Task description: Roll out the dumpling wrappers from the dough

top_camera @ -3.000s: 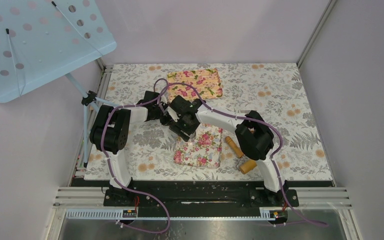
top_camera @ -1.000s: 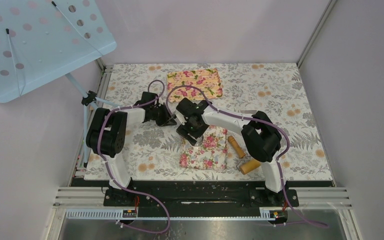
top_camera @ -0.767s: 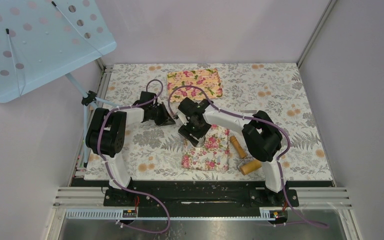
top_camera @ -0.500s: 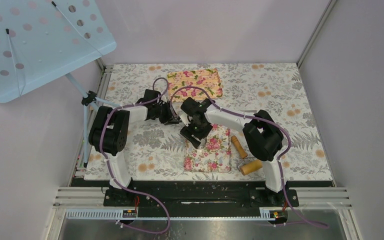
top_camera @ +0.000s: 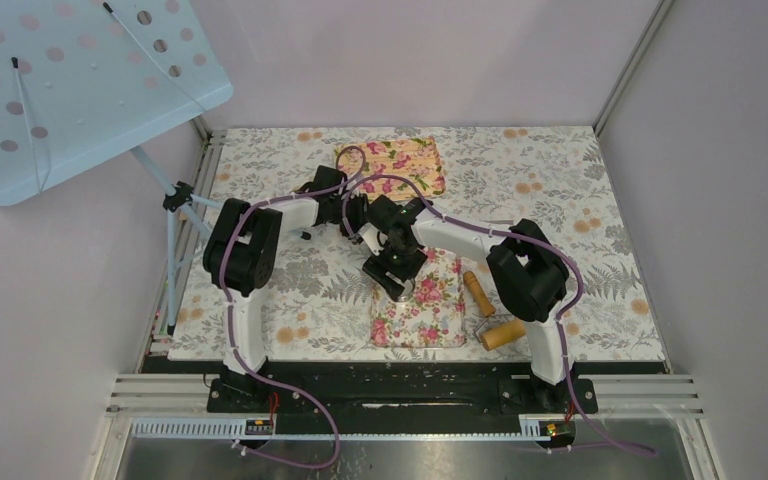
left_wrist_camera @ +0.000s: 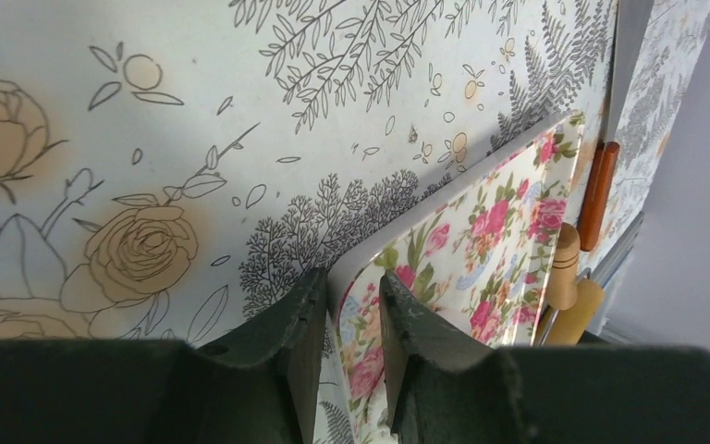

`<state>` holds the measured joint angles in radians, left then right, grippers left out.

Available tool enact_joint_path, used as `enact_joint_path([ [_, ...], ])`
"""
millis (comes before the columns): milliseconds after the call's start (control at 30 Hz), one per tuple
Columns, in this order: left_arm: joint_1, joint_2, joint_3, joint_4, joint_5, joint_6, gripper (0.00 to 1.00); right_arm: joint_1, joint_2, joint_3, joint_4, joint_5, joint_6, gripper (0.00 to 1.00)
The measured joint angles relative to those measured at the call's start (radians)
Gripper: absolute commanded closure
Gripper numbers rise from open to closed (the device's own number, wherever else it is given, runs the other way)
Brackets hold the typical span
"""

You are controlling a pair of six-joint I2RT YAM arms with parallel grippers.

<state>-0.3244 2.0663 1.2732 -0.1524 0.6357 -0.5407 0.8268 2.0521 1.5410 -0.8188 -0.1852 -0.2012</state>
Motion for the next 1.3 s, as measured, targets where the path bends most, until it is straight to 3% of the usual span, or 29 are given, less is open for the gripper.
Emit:
enact_joint_path([
  [67,-0.009,0.002,0.012,-0.021,-0.010,0.014,0.77,0.000,0.000,-0.001,-0.007,-0.002,0.000,0.86],
  [200,-0.021,0.012,0.031,-0.057,-0.025,0.037,0.95,0.000,0.000,-0.001,-0.016,-0.004,0.000,0.86],
  [300,-0.026,0.013,0.039,-0.078,-0.029,0.067,1.00,0.000,0.000,-0.001,-0.023,-0.004,-0.001,0.86],
  [600,-0.046,-0.001,0.043,-0.101,-0.081,0.095,1.00,-0.002,0.000,-0.001,-0.031,0.000,-0.004,0.86],
  [1000,-0.064,-0.072,0.000,-0.145,-0.286,0.008,1.00,-0.026,-0.002,0.002,-0.037,0.024,0.058,0.87],
  [1300,-0.034,-0.098,-0.024,-0.168,-0.324,-0.028,1.00,-0.050,-0.002,0.002,-0.026,0.050,0.106,0.87],
])
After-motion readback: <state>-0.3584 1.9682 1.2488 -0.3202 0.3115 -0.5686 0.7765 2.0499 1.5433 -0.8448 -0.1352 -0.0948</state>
